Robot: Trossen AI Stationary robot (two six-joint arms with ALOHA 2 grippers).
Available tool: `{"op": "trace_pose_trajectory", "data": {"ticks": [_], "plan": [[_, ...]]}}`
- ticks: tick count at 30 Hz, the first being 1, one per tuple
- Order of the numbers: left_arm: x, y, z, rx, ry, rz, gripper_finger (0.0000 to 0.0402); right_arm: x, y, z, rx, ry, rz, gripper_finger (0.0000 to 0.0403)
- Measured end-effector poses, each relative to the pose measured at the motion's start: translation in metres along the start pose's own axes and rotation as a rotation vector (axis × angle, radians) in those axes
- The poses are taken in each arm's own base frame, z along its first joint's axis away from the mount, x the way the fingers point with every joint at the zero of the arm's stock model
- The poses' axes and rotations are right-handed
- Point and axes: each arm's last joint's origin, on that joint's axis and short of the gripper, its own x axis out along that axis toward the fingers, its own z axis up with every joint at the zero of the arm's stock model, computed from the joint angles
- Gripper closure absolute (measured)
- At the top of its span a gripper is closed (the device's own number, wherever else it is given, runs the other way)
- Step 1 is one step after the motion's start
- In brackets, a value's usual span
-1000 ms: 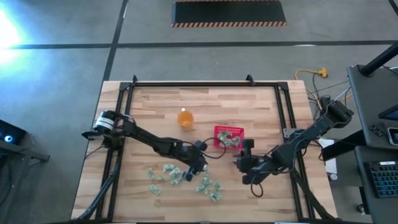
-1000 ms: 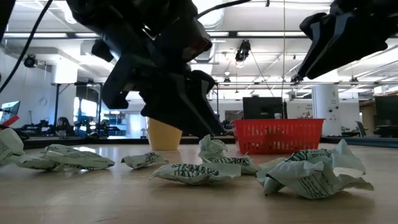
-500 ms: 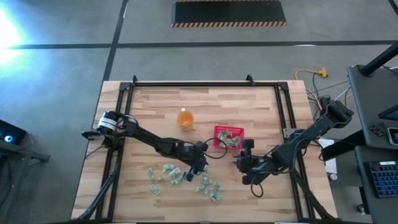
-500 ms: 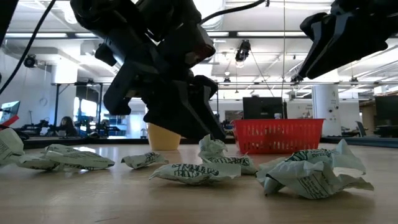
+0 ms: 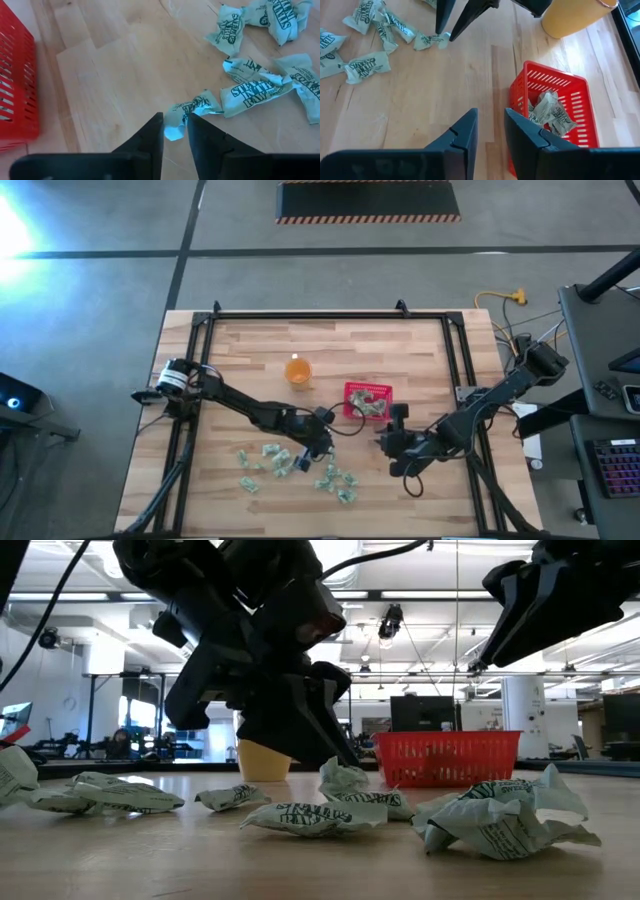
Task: Pick and place Stevia / Truvia into bins
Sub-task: Put the stevia packet into the basket
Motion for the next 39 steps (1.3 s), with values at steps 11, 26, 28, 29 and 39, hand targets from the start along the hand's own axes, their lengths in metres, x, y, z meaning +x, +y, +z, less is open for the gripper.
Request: {"op": "trace_pose_trajectory", "data": {"ticks": [11, 26, 28, 29, 39], "plan": [[0.0, 0.0, 0.0, 0.0, -0.003, 0.005, 0.0336, 0.0, 0.0, 0.0, 0.006, 0.0, -0.001, 0.0324], [0.014, -0.001, -0.007, -0.001, 0.011, 0.001, 0.0274, 0.0, 0.0, 0.0, 0.009, -0.003, -0.001, 0.0327], [0.014, -0.001, -0.006, 0.002, 0.004, 0.003, 0.0271, 0.0, 0.0, 0.0, 0.009, -0.003, -0.002, 0.0326], [0.014, -0.001, -0.007, 0.003, 0.005, 0.002, 0.0271, 0.0, 0.0, 0.0, 0.008, -0.003, -0.002, 0.0326], [0.014, 0.0, -0.004, 0.002, -0.02, 0.007, 0.029, 0.0, 0.0, 0.0, 0.007, -0.002, -0.002, 0.0331]]}}
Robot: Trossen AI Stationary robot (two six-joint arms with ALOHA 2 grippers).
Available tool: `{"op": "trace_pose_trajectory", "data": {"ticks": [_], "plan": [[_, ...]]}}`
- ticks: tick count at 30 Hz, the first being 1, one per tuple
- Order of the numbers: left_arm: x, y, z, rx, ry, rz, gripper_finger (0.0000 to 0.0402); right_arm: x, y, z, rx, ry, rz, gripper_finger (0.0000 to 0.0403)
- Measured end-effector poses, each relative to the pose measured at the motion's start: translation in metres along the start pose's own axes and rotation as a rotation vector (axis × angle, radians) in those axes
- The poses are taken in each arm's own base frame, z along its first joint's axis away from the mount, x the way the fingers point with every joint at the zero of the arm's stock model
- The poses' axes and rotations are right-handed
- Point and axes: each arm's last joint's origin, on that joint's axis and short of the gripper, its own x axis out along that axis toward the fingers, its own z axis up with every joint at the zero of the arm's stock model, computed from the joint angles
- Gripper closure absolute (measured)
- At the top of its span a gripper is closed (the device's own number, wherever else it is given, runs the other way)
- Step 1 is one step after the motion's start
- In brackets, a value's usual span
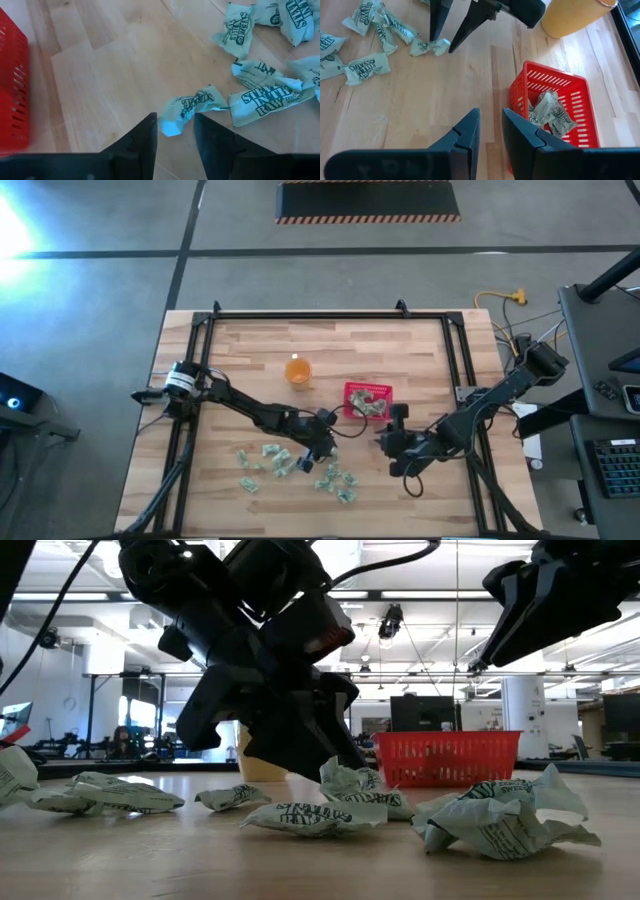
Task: Pick and place Stevia / Truvia into bins
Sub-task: Put the stevia packet into the basket
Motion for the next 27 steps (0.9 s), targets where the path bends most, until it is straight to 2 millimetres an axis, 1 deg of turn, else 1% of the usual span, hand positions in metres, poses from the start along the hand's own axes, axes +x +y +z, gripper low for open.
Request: {"op": "trace_pose_trajectory", "data": {"ticks": [7, 11, 17, 20, 27], "plan": [[0.0, -0.0003, 0.001, 0.001, -0.01, -0.018, 0.029, 0.0001, -0.0001, 0.0, 0.001, 0.0, 0.0, 0.0326], [-0.0002, -0.0004, 0.0047, 0.005, -0.046, -0.038, 0.029, 0.0, -0.0001, 0.0, 0.0, 0.0, 0.0, 0.033], [-0.0003, -0.0005, 0.005, 0.009, -0.049, -0.04, 0.0293, 0.0, 0.0, 0.0, 0.0, 0.0, 0.0, 0.0335], [-0.0003, -0.0004, 0.0049, 0.01, -0.048, -0.04, 0.0312, 0.0, 0.0, 0.0, 0.0, 0.0, 0.0, 0.0332], [-0.0003, -0.0004, 0.005, 0.013, -0.049, -0.042, 0.039, 0.0001, -0.0001, 0.0, 0.0, 0.0, 0.0, 0.0334]]}}
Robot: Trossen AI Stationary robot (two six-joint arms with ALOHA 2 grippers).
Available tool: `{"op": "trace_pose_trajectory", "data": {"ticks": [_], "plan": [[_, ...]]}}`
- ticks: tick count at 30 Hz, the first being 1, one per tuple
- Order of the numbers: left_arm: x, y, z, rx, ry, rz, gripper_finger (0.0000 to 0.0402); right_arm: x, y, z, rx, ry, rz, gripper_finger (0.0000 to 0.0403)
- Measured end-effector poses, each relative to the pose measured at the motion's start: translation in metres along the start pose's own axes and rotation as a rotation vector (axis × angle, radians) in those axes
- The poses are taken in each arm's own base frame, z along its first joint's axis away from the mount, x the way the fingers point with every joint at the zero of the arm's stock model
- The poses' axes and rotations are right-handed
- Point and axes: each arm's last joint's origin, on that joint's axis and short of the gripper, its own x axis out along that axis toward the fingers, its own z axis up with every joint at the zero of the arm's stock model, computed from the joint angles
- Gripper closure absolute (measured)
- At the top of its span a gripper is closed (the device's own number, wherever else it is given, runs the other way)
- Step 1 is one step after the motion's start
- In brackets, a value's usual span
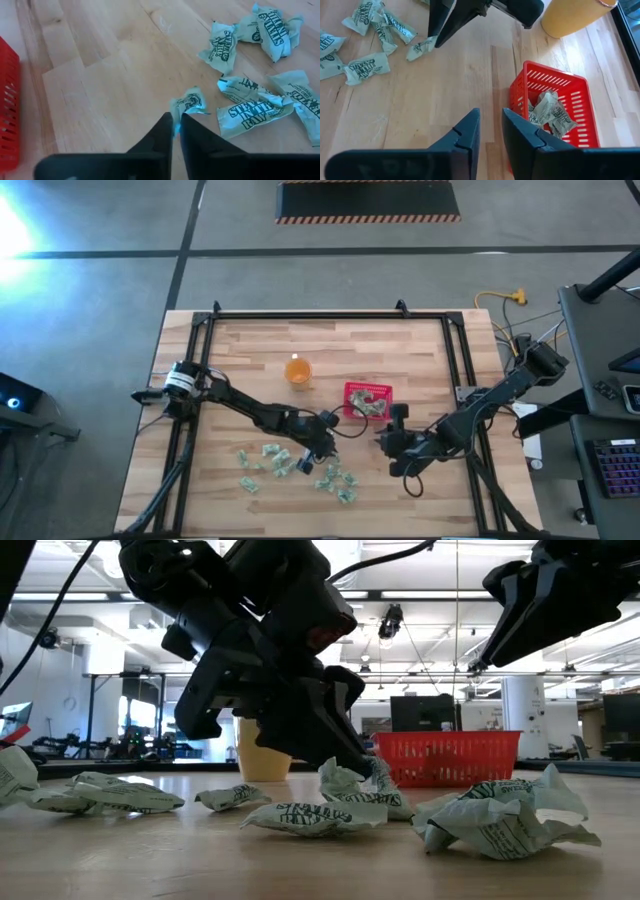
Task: Pick and place Stevia / Truvia into bins
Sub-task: Put the stevia packet into the basket
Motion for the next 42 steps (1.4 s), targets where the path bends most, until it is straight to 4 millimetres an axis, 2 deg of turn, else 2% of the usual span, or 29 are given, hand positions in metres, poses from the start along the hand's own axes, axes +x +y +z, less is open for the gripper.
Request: {"op": "trace_pose_trajectory", "data": {"ticks": [5, 9, 12, 17, 20, 26, 38, 42], "plan": [[-0.002, 0.001, 0.002, 0.018, -0.003, 0.014, 0.0396, 0.0, 0.0, 0.0, -0.004, 0.001, 0.0, 0.0332], [-0.011, 0.006, 0.01, 0.025, -0.014, 0.099, 0.04, 0.0, 0.0, 0.0, -0.006, 0.001, 0.0, 0.0328], [-0.023, 0.014, 0.02, 0.038, -0.019, 0.242, 0.04, 0.0, 0.0, 0.0, -0.011, 0.004, -0.001, 0.0326], [-0.036, 0.036, 0.034, 0.058, -0.056, 0.591, 0.04, 0.0, 0.0, -0.001, -0.012, 0.006, -0.002, 0.0329], [-0.042, 0.052, 0.035, 0.039, -0.089, 0.684, 0.04, 0.0, 0.0, -0.001, -0.014, 0.007, -0.002, 0.0333], [-0.047, 0.074, 0.027, 0.002, -0.078, 0.736, 0.04, 0.0, 0.0, -0.001, -0.014, 0.008, -0.001, 0.0332], [-0.049, 0.085, 0.023, 0.003, -0.113, 0.658, 0.0398, 0.0, 0.0, -0.001, -0.013, 0.007, -0.004, 0.0331], [-0.049, 0.084, 0.024, 0.005, -0.116, 0.649, 0.037, 0.0, 0.0, -0.001, -0.013, 0.006, -0.004, 0.0335]]}}
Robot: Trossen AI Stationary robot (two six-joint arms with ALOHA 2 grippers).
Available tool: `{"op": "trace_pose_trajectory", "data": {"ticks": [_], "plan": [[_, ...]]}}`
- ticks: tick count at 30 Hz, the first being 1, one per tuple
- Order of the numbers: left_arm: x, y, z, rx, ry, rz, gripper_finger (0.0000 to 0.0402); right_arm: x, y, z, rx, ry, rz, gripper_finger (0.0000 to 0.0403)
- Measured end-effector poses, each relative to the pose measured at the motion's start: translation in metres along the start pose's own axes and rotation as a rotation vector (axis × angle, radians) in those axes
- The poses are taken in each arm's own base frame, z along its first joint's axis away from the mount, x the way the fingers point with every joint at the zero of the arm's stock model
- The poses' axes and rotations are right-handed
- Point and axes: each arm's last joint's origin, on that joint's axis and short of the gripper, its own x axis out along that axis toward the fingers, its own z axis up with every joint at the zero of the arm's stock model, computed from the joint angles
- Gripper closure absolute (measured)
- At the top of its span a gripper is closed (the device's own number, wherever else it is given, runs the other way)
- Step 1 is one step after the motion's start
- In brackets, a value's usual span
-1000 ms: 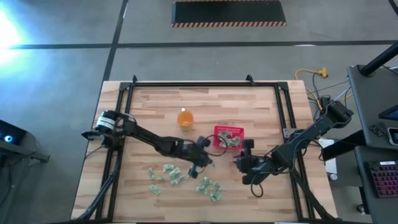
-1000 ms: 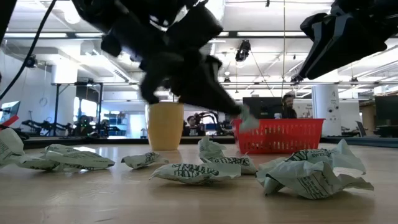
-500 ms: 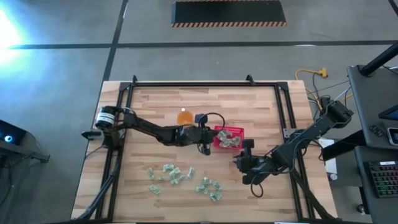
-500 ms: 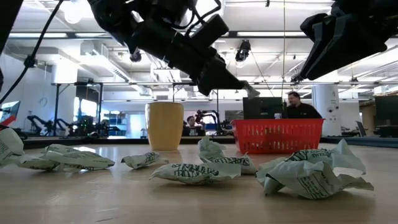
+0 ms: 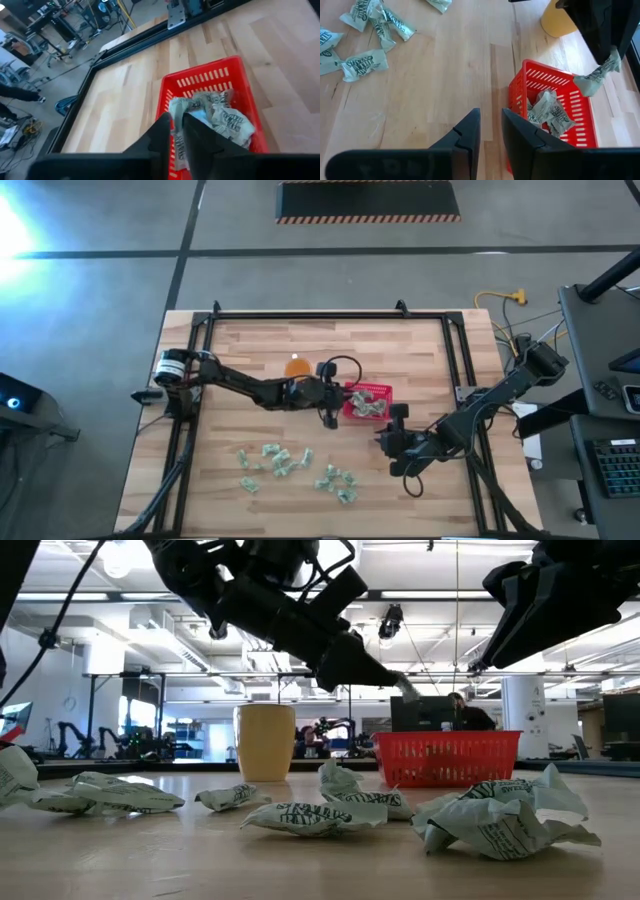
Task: Pick and place Stevia / Truvia into bins
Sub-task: Put the stevia packet into the basket
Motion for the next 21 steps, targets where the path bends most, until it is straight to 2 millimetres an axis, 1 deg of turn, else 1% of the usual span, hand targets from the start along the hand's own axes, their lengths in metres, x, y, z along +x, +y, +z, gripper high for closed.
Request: {"op": "trace_pose_trajectory", "data": {"ticks": [7, 11, 14, 17, 21], "plan": [[0.001, 0.001, 0.004, -0.005, -0.016, -0.001, 0.028, 0.0, 0.0, 0.0, 0.002, -0.002, 0.0, 0.0328], [0.0, 0.001, 0.004, -0.006, -0.015, -0.001, 0.0245, 0.0, 0.0, 0.001, 0.017, -0.005, 0.002, 0.0329], [-0.007, -0.001, 0.006, -0.006, 0.031, -0.029, 0.0231, 0.001, 0.002, 0.003, 0.062, -0.023, 0.028, 0.0332], [-0.018, -0.006, 0.006, -0.038, 0.111, -0.08, 0.0229, 0.003, 0.007, 0.004, 0.052, -0.051, 0.131, 0.0332], [-0.038, -0.014, 0.006, -0.061, 0.23, -0.151, 0.0228, 0.006, 0.015, 0.008, 0.019, -0.173, 0.276, 0.0327]]}}
